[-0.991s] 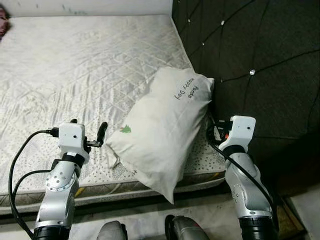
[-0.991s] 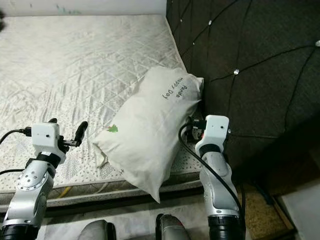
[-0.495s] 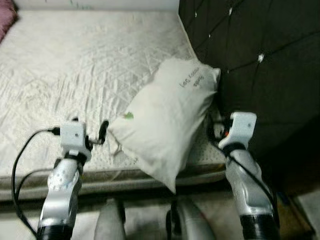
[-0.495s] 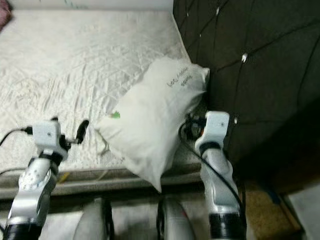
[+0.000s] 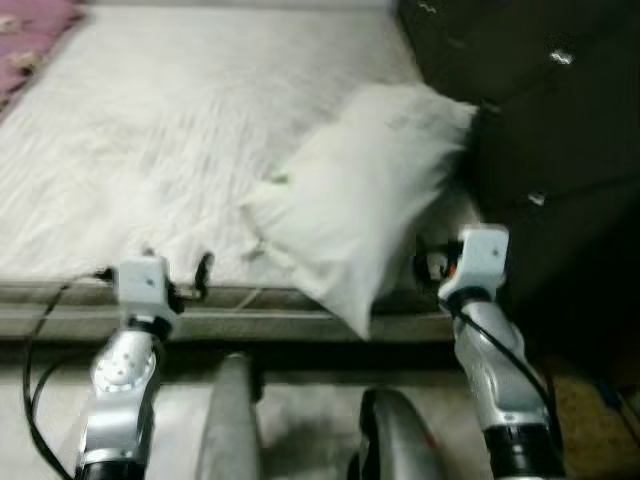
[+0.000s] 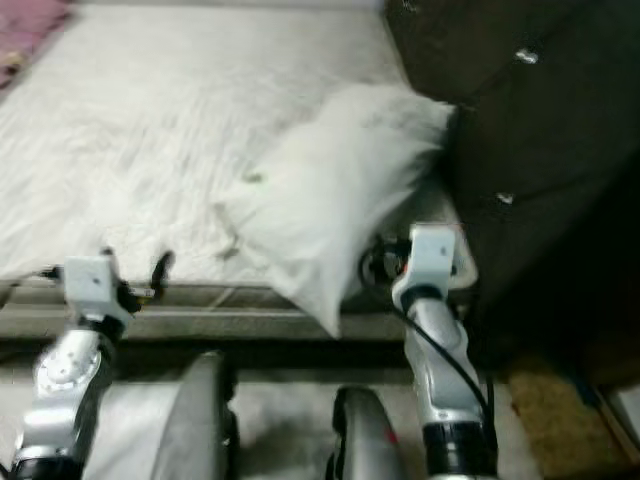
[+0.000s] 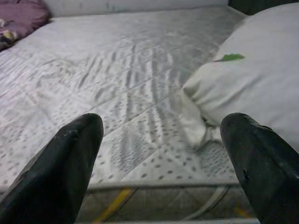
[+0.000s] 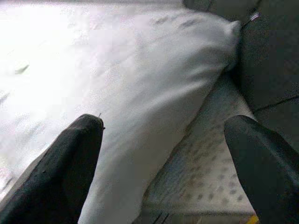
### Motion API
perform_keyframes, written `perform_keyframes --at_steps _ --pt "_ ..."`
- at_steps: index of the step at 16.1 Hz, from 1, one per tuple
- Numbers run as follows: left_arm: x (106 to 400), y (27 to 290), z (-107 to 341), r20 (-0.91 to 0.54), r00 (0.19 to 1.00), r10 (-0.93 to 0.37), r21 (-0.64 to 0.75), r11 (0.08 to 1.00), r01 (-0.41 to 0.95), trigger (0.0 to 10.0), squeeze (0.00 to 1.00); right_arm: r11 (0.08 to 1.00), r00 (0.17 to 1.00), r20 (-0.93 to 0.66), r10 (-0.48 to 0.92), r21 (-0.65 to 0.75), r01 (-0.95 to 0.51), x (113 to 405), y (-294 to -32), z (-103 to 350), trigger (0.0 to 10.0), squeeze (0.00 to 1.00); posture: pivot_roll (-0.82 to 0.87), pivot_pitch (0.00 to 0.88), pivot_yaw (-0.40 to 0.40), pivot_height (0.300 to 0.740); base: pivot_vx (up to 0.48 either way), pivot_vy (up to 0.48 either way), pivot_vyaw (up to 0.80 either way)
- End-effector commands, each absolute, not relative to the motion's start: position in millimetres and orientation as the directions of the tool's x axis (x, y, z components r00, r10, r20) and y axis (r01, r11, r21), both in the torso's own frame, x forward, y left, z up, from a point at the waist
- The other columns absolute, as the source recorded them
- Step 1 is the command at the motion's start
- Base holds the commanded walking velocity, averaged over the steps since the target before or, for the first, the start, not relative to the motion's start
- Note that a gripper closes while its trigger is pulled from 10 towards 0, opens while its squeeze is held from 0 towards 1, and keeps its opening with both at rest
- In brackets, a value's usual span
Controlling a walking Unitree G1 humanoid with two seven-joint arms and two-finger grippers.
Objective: Clean up the room
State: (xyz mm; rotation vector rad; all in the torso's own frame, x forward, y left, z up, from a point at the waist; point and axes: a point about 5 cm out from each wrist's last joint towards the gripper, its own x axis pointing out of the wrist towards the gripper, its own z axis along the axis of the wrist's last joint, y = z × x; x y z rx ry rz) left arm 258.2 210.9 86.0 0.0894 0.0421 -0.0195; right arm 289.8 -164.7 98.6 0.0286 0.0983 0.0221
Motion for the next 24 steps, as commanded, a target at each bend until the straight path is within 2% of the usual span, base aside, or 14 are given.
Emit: perform_keyframes --at_steps 1,8,16,22,24 --pt "265.5 209.8 99.1 0.009 0.999 -0.038 0.094 0.995 0.037 10.0 0.0 0.999 0.997 -0.065 0.04 0.017 -0.039 292.2 -162.3 104.9 10.0 0.0 0.05 0.122 -0.045 0.616 0.0 0.0 0.0" --pt "265.5 210.4 101.6 0.032 0.998 -0.056 0.091 0.994 0.053 10.0 0.0 0.998 0.996 -0.068 0.058 0.011 -0.057 294.8 -160.8 103.2 10.0 0.0 0.06 0.118 -0.05 0.616 0.219 0.0 0.0" --pt "267.0 207.3 101.1 0.035 0.997 -0.064 0.086 0.994 0.061 10.0 0.0 0.998 0.997 -0.054 0.055 0.018 -0.054 295.4 -162.5 104.3 10.0 0.0 0.05 0.123 -0.053 0.616 0.427 0.0 0.0" --pt "257.9 214.4 84.4 -0.052 0.999 0.001 0.109 0.994 0.004 10.0 0.0 0.998 0.996 -0.056 0.065 0.017 -0.064 295.1 -162.6 103.7 10.0 0.0 0.06 0.129 -0.057 0.616 0.0 0.0 0.0" --pt "251.0 223.0 81.7 -0.069 0.997 0.032 0.13 0.991 -0.023 10.0 0.0 0.998 0.994 -0.079 0.069 -0.006 -0.07 295.7 -163.1 101.9 10.0 0.0 0.07 0.136 -0.058 0.597 0.0 0.0 0.0"
